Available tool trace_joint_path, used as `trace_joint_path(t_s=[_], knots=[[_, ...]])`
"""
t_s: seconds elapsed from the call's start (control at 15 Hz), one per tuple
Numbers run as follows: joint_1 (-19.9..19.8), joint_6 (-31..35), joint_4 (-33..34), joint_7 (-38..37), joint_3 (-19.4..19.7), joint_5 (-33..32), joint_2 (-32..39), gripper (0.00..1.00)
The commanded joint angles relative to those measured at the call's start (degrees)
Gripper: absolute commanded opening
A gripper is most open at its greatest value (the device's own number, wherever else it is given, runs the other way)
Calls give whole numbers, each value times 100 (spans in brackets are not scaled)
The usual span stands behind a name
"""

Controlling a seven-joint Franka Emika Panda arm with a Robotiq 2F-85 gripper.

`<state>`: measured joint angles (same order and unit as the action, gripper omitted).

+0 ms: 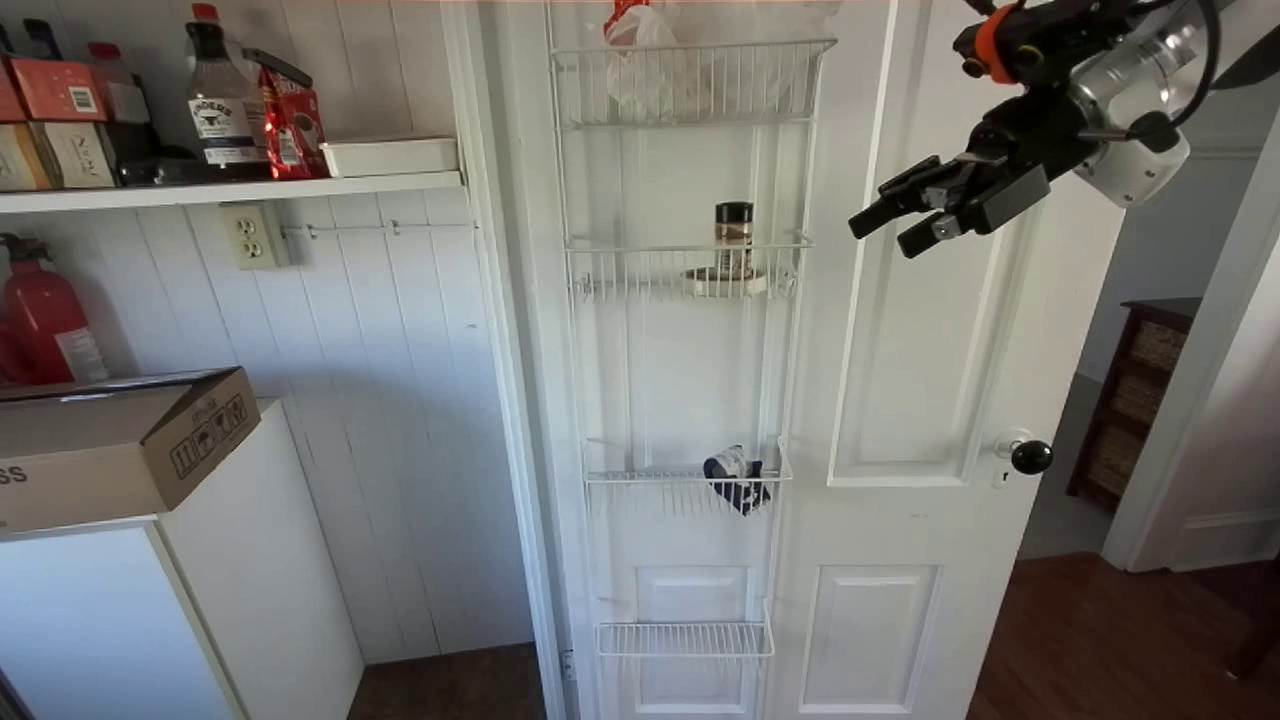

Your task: Place the spice bottle on the top shelf of the rack

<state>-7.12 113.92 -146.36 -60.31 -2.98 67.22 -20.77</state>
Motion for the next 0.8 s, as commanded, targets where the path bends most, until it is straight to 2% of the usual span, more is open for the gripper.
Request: trace_joint_path(t_s=[0.0,0.27,0.73], knots=[[254,246,224,1,-32,681,435,100],[384,127,472,120,49,1214,689,100],[455,497,913,625,21,1951,1124,100]])
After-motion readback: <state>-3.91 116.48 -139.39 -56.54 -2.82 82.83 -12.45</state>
